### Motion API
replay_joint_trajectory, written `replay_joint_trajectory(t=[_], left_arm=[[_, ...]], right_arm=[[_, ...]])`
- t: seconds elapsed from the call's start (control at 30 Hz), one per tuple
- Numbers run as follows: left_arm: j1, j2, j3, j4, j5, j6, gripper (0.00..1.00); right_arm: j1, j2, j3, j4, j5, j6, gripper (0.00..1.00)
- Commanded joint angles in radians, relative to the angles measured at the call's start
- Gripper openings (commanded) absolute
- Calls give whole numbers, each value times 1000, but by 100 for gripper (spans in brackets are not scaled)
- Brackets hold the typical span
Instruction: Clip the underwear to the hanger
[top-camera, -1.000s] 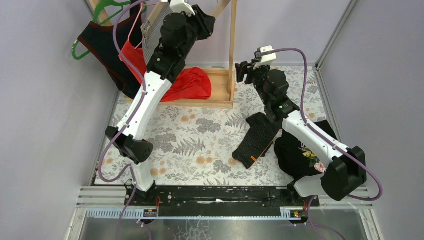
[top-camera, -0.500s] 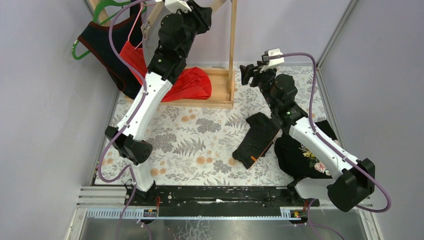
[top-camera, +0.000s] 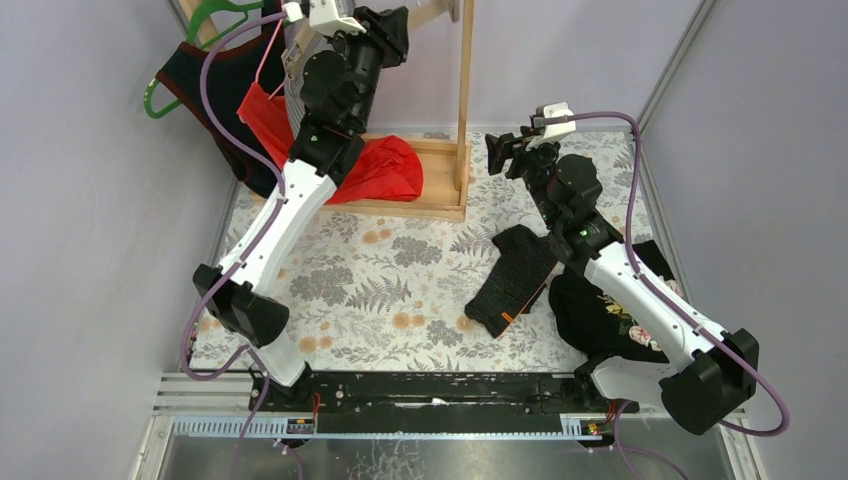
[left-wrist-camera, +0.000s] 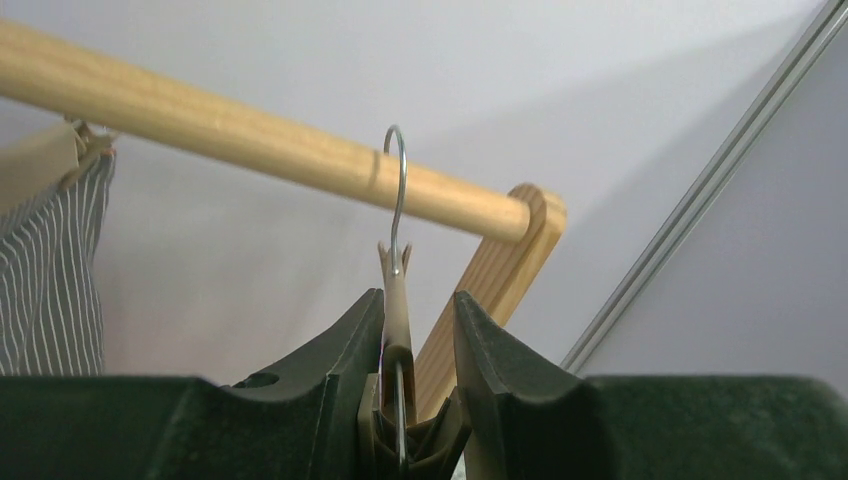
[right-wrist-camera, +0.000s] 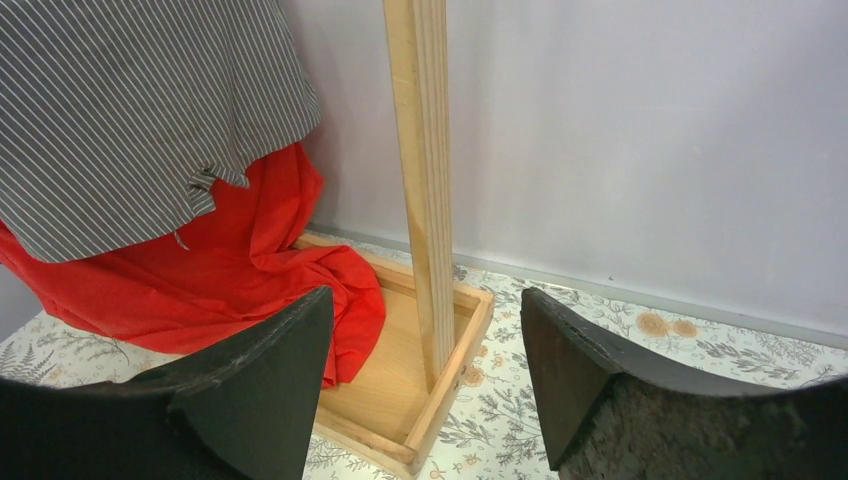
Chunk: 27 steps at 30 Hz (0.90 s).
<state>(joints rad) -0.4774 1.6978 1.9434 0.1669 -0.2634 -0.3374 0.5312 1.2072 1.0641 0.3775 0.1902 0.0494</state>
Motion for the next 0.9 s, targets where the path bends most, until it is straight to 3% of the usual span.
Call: replay_joint_trajectory(t=[0.0,0.37,0.87], left_arm=[[-7,-51,-17,230,-20,46,0],[-7,-111,-132,382,-13,26,0],[-7,-429,-480,369,-65,-5,0]], right_arm=[[3,-15,3,20,21,-5,76],[3,-33,-7,18,36,-14,76],[2,-23,1,30,-6,11,76]])
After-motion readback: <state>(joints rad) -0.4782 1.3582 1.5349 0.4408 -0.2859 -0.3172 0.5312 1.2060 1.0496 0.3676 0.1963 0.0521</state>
